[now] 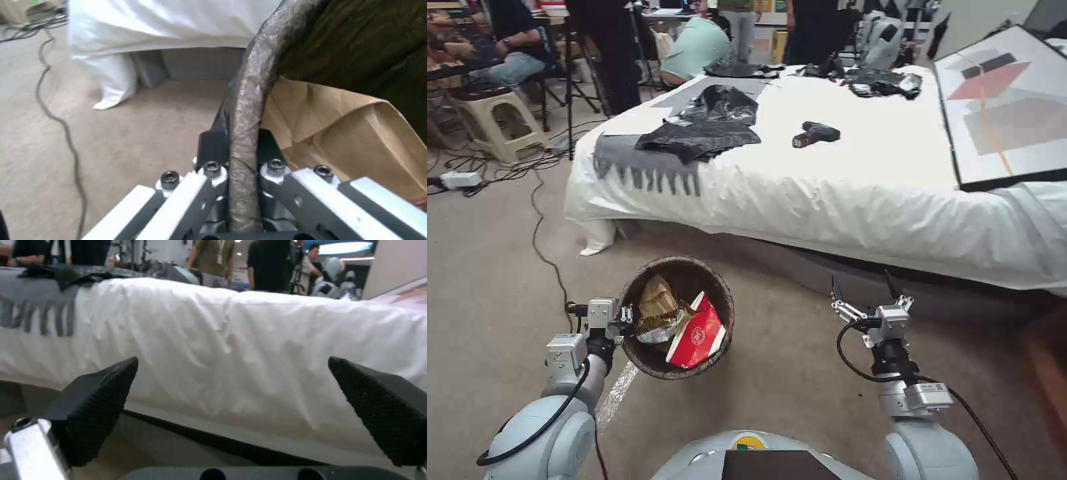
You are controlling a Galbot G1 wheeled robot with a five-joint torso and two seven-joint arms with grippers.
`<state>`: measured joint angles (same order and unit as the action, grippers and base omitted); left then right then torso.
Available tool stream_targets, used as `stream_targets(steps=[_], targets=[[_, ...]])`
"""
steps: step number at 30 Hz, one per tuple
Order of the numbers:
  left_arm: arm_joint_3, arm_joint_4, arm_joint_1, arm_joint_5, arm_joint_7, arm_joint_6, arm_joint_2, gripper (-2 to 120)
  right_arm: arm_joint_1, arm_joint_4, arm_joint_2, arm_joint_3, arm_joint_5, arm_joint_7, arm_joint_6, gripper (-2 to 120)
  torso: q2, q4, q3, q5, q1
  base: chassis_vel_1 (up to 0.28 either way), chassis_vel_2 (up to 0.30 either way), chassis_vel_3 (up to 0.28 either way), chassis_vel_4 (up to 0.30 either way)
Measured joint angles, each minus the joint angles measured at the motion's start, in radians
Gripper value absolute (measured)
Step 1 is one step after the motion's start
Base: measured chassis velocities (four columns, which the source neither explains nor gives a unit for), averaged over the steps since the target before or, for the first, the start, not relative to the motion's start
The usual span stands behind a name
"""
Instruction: Pick up the trash bin, then pick up the garbage from the floor and place it into the trash bin.
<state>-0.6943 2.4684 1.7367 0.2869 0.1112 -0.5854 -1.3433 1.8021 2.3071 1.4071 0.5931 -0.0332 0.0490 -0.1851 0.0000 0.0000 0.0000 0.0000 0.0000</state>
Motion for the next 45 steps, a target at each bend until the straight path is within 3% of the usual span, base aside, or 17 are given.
stream_targets(steps=[45], targets=[[-0.004,-0.001,-0.001,0.001,0.001,0.007,0.000,0,-0.024,-0.008,-0.038,0.001,-0.042,0.009,0.030,100,0.000,0.0001,0.000,0.0000,0.000,0.082,0.085,0.084,0.085]])
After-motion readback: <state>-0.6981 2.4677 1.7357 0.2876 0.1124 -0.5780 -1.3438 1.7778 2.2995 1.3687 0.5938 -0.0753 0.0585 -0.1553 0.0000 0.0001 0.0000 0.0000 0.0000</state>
